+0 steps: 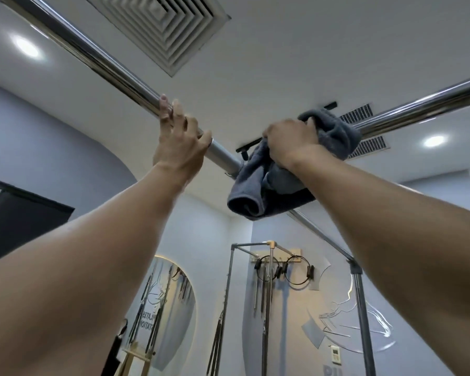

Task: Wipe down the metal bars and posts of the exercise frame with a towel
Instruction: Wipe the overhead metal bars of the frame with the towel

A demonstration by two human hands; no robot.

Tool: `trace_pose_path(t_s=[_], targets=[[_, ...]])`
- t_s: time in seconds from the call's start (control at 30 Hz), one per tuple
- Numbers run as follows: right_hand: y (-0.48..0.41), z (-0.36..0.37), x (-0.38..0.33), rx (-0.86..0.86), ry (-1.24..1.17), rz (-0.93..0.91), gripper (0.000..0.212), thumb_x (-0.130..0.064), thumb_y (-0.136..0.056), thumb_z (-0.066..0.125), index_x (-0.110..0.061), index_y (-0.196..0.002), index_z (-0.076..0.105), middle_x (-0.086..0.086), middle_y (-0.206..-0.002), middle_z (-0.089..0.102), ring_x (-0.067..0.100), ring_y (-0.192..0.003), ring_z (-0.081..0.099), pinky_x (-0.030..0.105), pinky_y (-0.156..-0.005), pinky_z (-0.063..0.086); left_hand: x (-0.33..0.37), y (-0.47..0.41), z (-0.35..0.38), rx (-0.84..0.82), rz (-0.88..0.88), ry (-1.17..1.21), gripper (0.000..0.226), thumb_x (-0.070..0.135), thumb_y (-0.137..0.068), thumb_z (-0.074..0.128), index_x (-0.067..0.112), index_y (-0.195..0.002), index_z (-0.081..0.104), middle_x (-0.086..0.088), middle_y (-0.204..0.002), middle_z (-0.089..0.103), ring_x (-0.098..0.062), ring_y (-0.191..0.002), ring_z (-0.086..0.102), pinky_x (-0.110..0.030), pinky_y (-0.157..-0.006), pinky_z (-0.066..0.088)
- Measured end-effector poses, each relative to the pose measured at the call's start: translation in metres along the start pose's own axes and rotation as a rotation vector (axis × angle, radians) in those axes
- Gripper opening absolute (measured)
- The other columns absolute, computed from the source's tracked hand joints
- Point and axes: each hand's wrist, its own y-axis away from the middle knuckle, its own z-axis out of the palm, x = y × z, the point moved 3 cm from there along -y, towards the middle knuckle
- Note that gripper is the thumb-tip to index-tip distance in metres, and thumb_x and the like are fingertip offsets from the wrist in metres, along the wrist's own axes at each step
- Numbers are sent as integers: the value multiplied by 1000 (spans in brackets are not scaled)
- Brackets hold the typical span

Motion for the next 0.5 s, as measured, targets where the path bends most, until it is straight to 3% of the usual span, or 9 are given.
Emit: trace_pose_path(t_s=[0.13, 0.33, 0.5], targets=[[4, -7, 11, -1, 15, 9, 32, -10, -91, 43, -19, -115, 64, 11, -125, 61, 31, -121, 53, 47, -105, 31, -4, 2, 1, 16, 38, -42, 48, 14, -96, 36, 20, -143, 41, -33, -143, 37, -58, -137, 18, -71, -108, -6], [-11, -14, 29, 29, -7, 182, 30, -13, -91, 46, -21, -113, 65, 10, -124, 62, 33, -122, 52, 60, -107, 22, -1, 1, -3, -17, 32, -21, 50, 17, -94, 35, 22, -144, 38, -33, -150, 28, -59, -138, 16, -72, -109, -3], [17, 9, 0, 40, 87, -209, 31, -10, -94, 42, -23, -111, 64, 9, -122, 56, 32, -118, 50, 49, -100, 32, -7, 4, -4, 12, 59, -7, 50, 15, -95, 36, 20, -144, 39, -36, -147, 30, -58, -138, 19, -70, -110, -4]])
